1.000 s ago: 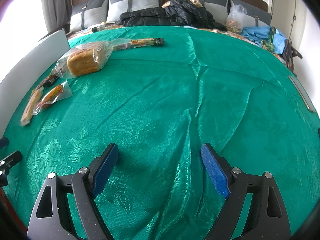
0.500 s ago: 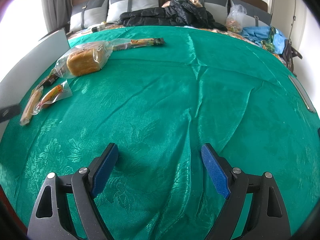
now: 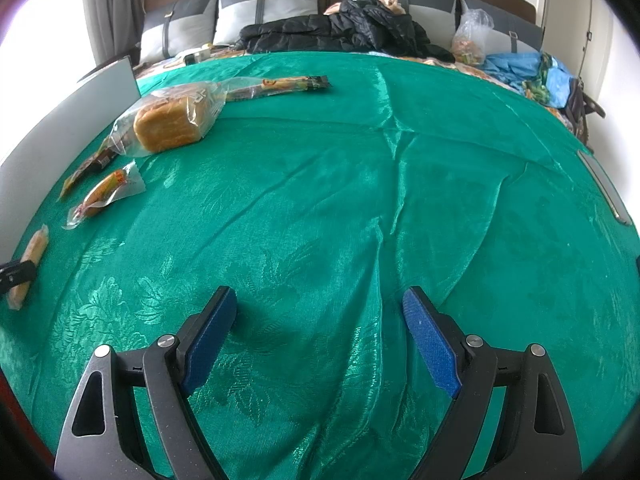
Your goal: Organize snacks
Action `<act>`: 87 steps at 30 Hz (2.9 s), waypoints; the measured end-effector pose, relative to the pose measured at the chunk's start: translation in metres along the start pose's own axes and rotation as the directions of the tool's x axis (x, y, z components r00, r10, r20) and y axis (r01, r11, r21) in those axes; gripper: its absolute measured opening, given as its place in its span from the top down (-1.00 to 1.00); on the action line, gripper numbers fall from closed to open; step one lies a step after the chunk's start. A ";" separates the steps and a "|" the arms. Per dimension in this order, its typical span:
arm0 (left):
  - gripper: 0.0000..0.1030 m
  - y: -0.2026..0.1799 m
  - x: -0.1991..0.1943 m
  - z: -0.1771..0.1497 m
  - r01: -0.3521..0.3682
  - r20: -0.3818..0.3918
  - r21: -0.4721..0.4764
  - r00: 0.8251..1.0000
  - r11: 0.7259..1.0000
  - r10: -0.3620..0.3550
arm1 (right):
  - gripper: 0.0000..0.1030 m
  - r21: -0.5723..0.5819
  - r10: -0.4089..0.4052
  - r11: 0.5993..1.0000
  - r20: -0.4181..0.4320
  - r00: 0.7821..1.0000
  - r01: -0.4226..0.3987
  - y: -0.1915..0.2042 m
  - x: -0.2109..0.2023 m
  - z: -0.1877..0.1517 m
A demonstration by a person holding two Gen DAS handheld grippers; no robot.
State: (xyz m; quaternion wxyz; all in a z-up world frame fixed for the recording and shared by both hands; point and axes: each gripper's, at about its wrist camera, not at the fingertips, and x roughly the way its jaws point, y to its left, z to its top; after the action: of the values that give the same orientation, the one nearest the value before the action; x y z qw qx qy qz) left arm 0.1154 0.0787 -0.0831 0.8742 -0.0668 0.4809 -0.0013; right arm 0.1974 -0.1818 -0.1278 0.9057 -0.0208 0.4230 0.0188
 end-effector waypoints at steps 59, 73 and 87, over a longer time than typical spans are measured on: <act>-1.00 -0.065 0.002 -0.036 0.024 0.082 0.240 0.996 0.971 -0.045 | -0.80 -0.026 0.024 0.999 -0.012 1.000 -0.024 -0.025 0.003 0.002; -1.00 -0.066 0.003 -0.034 0.023 0.083 0.241 0.996 0.970 -0.044 | -0.81 -0.027 0.024 0.999 -0.012 1.000 -0.024 -0.026 0.004 0.001; -1.00 -0.066 0.003 -0.034 0.022 0.083 0.241 0.996 0.970 -0.043 | -0.81 -0.028 0.023 0.999 -0.012 1.000 -0.024 -0.026 0.003 0.001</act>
State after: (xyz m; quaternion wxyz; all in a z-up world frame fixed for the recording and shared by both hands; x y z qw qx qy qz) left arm 0.0922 0.0088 -0.0955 0.8959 0.0315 0.4373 -0.0710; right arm 0.2017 -0.2077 -0.1293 0.9026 -0.0286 0.4280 0.0353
